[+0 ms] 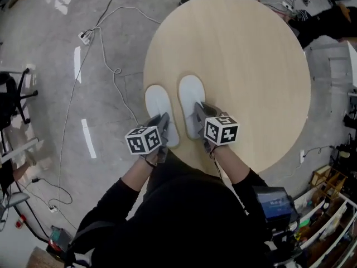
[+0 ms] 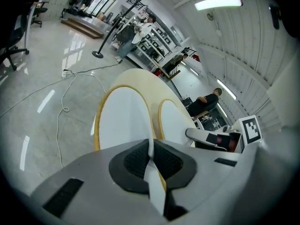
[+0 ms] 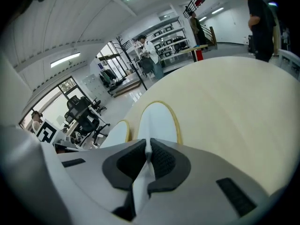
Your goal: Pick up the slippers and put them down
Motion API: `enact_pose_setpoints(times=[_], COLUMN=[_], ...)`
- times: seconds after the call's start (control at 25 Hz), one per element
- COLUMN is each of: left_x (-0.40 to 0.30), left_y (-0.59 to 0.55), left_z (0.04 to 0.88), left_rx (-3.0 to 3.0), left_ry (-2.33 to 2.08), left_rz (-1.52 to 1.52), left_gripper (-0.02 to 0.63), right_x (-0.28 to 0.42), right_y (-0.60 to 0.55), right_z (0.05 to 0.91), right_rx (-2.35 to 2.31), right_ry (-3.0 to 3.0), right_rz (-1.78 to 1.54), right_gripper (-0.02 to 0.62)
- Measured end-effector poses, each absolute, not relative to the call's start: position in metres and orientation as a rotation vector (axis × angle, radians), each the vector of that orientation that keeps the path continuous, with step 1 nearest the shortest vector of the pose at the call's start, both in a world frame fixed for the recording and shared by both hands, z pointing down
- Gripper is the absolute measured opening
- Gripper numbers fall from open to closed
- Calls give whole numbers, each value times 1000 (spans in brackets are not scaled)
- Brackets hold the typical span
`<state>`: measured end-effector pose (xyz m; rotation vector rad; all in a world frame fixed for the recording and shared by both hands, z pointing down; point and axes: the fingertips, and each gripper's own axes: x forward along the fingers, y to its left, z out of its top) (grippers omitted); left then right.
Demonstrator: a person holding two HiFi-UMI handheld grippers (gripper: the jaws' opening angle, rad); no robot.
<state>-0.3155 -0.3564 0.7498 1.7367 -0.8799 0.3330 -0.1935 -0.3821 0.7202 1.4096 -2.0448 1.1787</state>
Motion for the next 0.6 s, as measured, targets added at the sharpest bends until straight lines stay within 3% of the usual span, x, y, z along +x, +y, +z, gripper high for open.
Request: enact_pose_setpoints(times=[0.6], left_x=[-141], left_y=[-329], left_z=[675], left_rx=[1974], left_ry=[-567], left_rz=[365], left_gripper=[34], right_x=[-22], right_y=[-320], right_z=[621], right_rx=[1861], right_ry=[-1974], right_rz=[1060], right_gripper=[29])
